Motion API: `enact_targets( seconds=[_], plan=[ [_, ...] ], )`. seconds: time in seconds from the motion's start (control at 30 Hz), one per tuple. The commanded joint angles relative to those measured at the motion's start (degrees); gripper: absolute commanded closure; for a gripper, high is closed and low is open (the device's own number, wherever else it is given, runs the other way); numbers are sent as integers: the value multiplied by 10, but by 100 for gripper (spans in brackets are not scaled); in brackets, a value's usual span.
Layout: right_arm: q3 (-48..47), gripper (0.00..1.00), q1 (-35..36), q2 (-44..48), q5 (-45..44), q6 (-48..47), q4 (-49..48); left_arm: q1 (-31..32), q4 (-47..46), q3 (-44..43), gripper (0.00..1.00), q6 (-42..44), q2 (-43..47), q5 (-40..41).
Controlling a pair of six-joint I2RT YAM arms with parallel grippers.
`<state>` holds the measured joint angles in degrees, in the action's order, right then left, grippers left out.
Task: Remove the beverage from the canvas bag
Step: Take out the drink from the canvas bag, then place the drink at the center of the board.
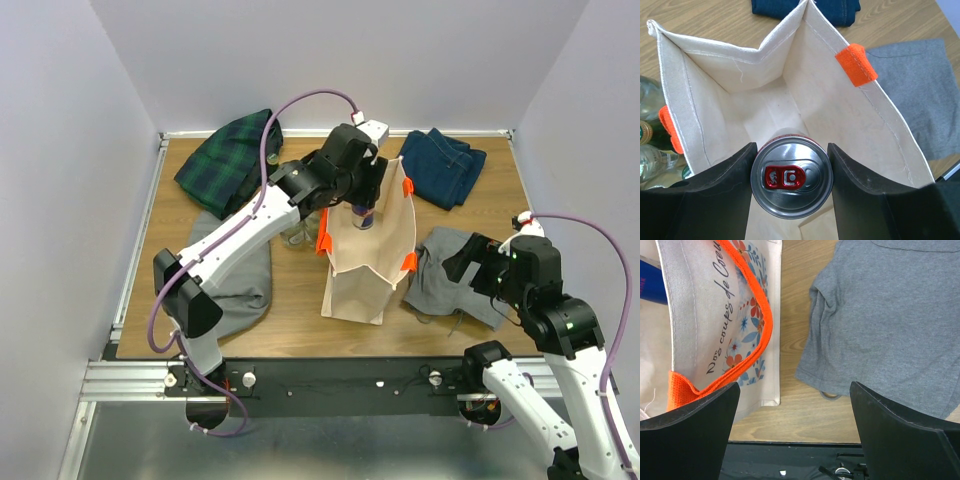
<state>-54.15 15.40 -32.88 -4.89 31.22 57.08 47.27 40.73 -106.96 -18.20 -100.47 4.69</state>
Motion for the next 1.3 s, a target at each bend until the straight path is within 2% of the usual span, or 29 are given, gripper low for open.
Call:
enact_targets(
  seconds=[0.0, 0.4, 0.87, 1.27],
  plan=[
    [7, 0, 2, -5, -7, -5, -11, 3, -4, -27, 100, 17, 40, 4],
    [7, 0, 2, -10, -6, -6, -13, -10, 8, -28, 100, 7, 67, 10],
    [8, 0, 2, -13, -5, -7, -14, -11, 44, -112, 100, 16, 89, -47],
    [10, 0, 2, -10, -4, -7, -15, -23, 75, -106, 100, 31, 133, -7]
  ],
)
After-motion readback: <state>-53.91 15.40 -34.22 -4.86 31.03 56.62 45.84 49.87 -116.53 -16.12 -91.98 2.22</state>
